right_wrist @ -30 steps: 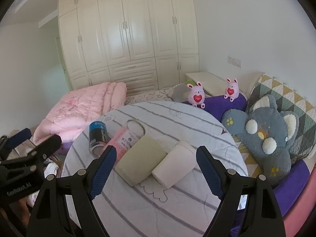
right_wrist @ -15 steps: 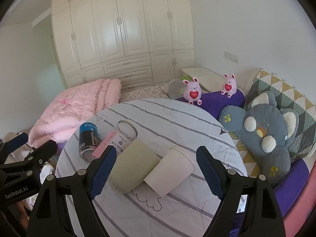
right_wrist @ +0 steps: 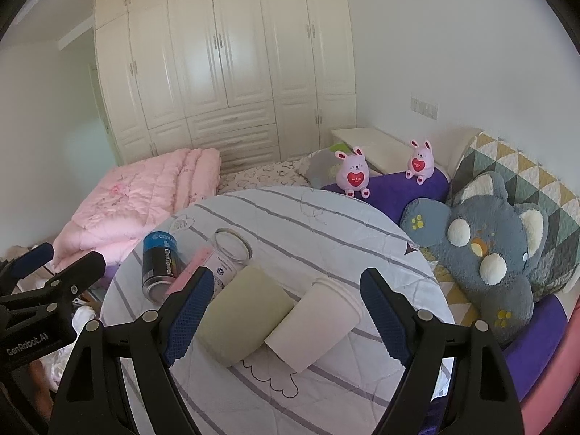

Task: Flip cup upright
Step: 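Move both tools toward the table, approaching the blue-and-black can, then close the left gripper around the lying blue-and-black can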

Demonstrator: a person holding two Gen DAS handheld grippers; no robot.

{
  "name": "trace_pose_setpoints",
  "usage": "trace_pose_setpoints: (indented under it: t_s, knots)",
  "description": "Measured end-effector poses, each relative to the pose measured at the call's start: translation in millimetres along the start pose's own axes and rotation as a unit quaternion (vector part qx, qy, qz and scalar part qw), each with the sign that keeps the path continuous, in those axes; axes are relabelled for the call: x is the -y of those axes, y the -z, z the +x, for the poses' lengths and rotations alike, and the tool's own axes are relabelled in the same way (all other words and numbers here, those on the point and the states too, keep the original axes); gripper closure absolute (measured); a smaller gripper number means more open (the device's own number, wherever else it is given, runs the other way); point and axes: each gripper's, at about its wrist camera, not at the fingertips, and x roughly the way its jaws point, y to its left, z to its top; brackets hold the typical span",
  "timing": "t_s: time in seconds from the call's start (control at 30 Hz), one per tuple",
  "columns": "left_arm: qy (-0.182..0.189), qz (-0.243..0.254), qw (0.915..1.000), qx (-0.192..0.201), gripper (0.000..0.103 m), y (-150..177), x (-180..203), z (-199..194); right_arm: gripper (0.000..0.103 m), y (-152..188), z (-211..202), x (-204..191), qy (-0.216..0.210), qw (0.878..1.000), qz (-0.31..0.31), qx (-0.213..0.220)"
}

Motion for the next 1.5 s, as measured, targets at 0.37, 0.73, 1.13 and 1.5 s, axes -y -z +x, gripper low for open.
trace_pose_setpoints:
  t_s: [0.37, 0.73, 1.13, 1.5]
  knots:
    - [0.014, 0.006, 0.9989, 0.045, 0.0, -2, 3, -6, 0.019, 0, -5, -13, 0.0, 0.998, -0.033, 0.052]
    - [0.05, 0.01, 0.9982, 0.034, 0.0, -3, 9, 7, 0.019, 4, 0, 2, 0.017, 0.999, -0.011, 0.043]
    - [0.062, 0.012, 0.9976, -0.027, 0.0, -4, 3, 34, 0.019, 5, 13, 12, 0.021, 1.0, -0.002, 0.019]
    - [0.041, -0.039, 0.9888, -0.138, 0.0, -8, -24, 90, 0.019, 4, 37, 13, 0.015, 1.0, -0.001, -0.011]
